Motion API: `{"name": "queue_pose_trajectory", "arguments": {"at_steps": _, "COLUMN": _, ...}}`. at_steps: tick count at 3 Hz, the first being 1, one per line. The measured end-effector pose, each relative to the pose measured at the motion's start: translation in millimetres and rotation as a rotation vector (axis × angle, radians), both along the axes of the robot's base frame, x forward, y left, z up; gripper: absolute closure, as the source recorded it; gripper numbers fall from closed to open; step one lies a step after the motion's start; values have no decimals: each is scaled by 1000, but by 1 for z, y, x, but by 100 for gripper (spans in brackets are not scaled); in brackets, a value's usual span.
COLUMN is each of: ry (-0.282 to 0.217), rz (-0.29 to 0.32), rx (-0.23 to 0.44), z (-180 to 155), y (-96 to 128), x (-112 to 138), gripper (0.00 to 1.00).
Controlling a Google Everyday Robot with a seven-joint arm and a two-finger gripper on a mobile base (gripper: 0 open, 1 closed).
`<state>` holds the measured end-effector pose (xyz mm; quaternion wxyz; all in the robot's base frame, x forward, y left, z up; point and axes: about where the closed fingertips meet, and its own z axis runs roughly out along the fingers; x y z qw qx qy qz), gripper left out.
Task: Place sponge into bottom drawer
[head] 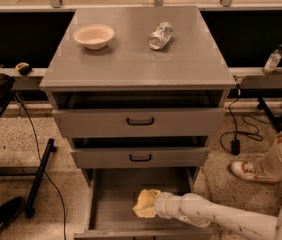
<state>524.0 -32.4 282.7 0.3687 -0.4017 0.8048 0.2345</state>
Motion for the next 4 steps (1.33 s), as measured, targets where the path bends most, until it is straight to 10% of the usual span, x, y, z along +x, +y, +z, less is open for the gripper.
{"name": "queue_pose_trajectory", "arguments": {"at_steps": 4, "ry": -39, "rz": 126, "rx": 46, "z": -38, "y": 16, "x": 5, "gripper": 100}}
